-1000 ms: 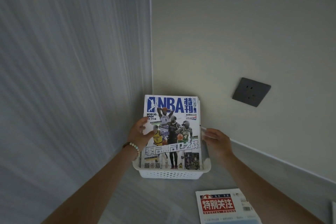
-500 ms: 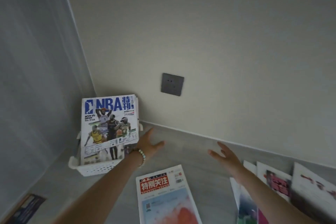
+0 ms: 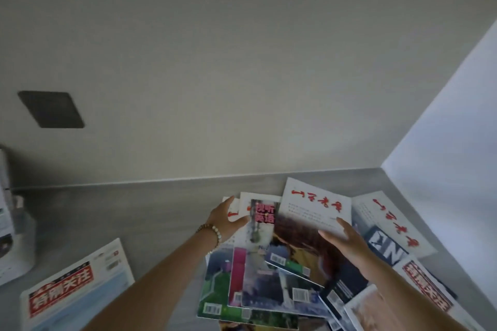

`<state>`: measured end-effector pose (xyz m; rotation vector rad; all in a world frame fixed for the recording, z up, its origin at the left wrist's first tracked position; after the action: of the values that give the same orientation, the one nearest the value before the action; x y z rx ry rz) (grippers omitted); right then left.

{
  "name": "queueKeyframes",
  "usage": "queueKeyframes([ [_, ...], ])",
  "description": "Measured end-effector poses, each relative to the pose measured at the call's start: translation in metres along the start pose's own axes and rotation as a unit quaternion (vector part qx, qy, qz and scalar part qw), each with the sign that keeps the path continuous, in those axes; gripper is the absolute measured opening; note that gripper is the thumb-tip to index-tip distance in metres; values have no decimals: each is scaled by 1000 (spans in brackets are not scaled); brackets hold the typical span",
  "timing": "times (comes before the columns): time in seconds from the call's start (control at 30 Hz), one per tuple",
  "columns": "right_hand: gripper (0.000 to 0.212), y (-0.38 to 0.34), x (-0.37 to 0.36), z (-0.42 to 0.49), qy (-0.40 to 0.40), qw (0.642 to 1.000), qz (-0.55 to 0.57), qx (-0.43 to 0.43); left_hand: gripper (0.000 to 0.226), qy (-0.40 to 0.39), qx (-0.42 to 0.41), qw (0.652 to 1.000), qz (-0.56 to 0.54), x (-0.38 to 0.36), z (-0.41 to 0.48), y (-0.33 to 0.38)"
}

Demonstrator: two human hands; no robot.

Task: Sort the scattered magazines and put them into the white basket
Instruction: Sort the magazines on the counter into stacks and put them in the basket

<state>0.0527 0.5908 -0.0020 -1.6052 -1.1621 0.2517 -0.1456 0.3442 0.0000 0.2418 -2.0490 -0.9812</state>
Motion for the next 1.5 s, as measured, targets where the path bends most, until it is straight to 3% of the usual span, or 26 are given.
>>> queueKeyframes([
  [0.07,84,12,22,1,-15,1000,5,5,81,-27,-7,1000,4,-30,10,19],
  [0.17,73,39,49,6,-6,1000,-18,-11,79,-51,-11,999,6,-70,21,40],
  [0.27,77,63,66,16,9,999,-42,-29,76,-58,11,998,32,-99,31,50],
  [0.4,79,69,62,20,-35,997,-62,2,57,-34,44,998,43,-121,43,53],
  [0.57,84,80,48,21,8,993,-119,8,65,-28,95,995,-3,-129,52,49],
  [0.8,80,78,46,22,13,994,-106,8,46,-37,-5,992,-123,-130,38,67],
  [0.9,79,70,35,22,-7,999,-33,-11,38,-15,-41,983,-176,-111,29,74],
  [1.0,60,45,9,21,-32,995,97,10,30,6,-69,979,-190,-80,18,71],
  [1.07,63,27,-9,19,-29,986,167,1,26,21,-75,975,-208,-55,11,61],
  [1.27,38,-31,-82,2,-105,962,248,-46,25,90,-63,960,-258,32,-27,7],
  [1.37,25,-65,-129,-11,-128,963,236,-27,28,143,-48,952,-268,81,-52,-34],
  [1.5,23,-106,-191,-32,-154,961,231,-4,27,186,-43,951,-244,137,-86,-84],
])
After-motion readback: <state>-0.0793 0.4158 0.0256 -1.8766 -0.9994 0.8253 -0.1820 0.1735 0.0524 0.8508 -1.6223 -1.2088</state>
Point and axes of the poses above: each hand's wrist, its own z-axis towards the middle knuckle, its own x-axis out of the back of the hand, y = z × x, the point moved 4 cm from there along z, towards the middle knuckle, and after that the axes turned 6 degrees about z, right-handed, at the moved point
